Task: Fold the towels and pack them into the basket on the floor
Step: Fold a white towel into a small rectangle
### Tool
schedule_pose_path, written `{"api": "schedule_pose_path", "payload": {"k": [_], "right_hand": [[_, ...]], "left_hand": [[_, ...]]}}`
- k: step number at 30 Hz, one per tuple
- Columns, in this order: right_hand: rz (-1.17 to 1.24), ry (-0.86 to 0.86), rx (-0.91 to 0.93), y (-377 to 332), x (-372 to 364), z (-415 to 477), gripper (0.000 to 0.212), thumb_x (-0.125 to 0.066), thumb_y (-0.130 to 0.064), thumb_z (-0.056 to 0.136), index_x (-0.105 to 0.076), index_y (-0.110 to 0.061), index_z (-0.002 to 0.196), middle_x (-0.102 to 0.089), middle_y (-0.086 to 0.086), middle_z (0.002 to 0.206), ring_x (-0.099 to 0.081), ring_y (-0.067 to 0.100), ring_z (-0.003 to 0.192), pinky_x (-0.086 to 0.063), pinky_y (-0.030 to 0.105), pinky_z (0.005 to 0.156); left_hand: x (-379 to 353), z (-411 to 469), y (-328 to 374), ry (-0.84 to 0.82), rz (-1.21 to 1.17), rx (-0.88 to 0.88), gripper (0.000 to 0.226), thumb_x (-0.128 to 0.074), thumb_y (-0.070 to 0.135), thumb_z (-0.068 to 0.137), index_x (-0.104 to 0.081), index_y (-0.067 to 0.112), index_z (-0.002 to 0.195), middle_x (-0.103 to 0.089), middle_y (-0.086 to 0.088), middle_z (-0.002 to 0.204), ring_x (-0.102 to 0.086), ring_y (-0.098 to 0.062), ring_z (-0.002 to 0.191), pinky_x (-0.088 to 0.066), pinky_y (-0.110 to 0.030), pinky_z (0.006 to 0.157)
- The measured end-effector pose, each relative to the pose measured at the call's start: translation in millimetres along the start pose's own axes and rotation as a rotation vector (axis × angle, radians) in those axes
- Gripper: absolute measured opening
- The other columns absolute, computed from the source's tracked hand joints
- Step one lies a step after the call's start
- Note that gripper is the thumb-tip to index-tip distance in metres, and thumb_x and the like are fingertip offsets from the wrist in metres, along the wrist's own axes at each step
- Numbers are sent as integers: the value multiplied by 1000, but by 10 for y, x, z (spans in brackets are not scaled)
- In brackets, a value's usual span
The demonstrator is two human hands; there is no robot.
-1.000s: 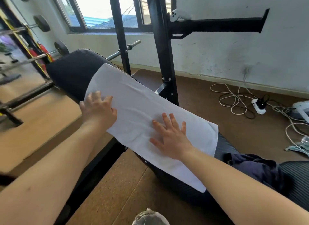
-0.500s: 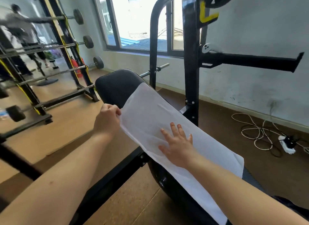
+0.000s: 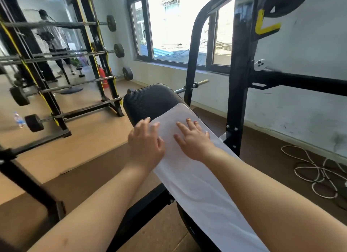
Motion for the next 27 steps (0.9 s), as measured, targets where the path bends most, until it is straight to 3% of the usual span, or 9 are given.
{"api": "schedule_pose_path", "payload": {"k": [2,4,7,10,13,16,21,25,27], "right_hand": [[124,32,-56,28,62,233,58,-31,-54,106,-19,-39,161,-3,-1,173,1,26,159,-12,63,122],[136,71,-80,71,143,418,51,-32,-47,108,-28,-39,158,-8,-1,172,-5,27,157,-18,59,121],[47,64,-25,70,202,639,39,-32,-41,107,-45,-40,144,-8,-2,172,-13,28,150,-25,53,115],[114,50,-16,86,228,798,43,-31,-35,106,-44,-36,147,-14,-8,170,-17,27,146,-31,50,117],[91,54,-3,99,235,890,45,-34,-21,102,-49,-21,145,-31,-7,161,-28,29,138,-40,45,111],[96,60,3,142,242,955,41,-38,-23,102,-54,-15,139,-33,-2,157,-44,28,135,-44,41,107],[113,66,25,150,412,1085,63,-46,-32,101,-30,-16,159,-21,-4,164,-46,25,139,-40,37,112],[93,-4,20,187,384,1183,80,-52,-35,99,-8,-20,164,-5,-8,169,-27,33,149,-28,38,121],[75,-6,-1,216,389,1227,86,-54,-36,99,-1,-20,164,2,-7,170,-18,36,151,-23,40,123]], "left_hand": [[-146,33,32,-91,-4,53,54,-53,38,97,-46,25,149,-28,-14,163,-22,-35,152,-27,-51,120],[-170,86,-84,-88,-36,151,54,-51,39,98,-44,29,150,-24,-14,164,-22,-36,150,-31,-52,117],[-153,131,-257,-74,-8,176,45,-50,38,100,-51,34,145,-32,-11,158,-38,-36,138,-44,-51,103],[-97,148,-241,6,65,49,38,-55,37,98,-63,32,135,-53,-5,138,-49,-31,120,-47,-49,92],[-92,184,-215,58,58,-7,34,-58,33,97,-70,29,129,-59,-1,119,-50,-27,111,-46,-47,90],[-120,219,-197,36,67,29,36,-56,31,98,-68,30,131,-57,-1,115,-47,-26,112,-43,-47,94],[-59,198,-180,42,168,49,34,-55,38,95,-65,36,128,-58,-1,113,-48,-26,112,-39,-46,96],[6,326,-118,18,136,-20,28,-54,34,99,-70,36,122,-64,0,101,-58,-26,97,-42,-41,86],[35,445,-80,-4,63,-56,28,-54,28,100,-73,32,120,-60,-2,102,-62,-26,85,-51,-39,79]]}}
Point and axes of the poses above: each hand's wrist, its own z-axis towards the middle knuckle, its own x-axis out of the back of the hand, y = z × x, the point moved 8 cm from there along z, towards the middle knuckle
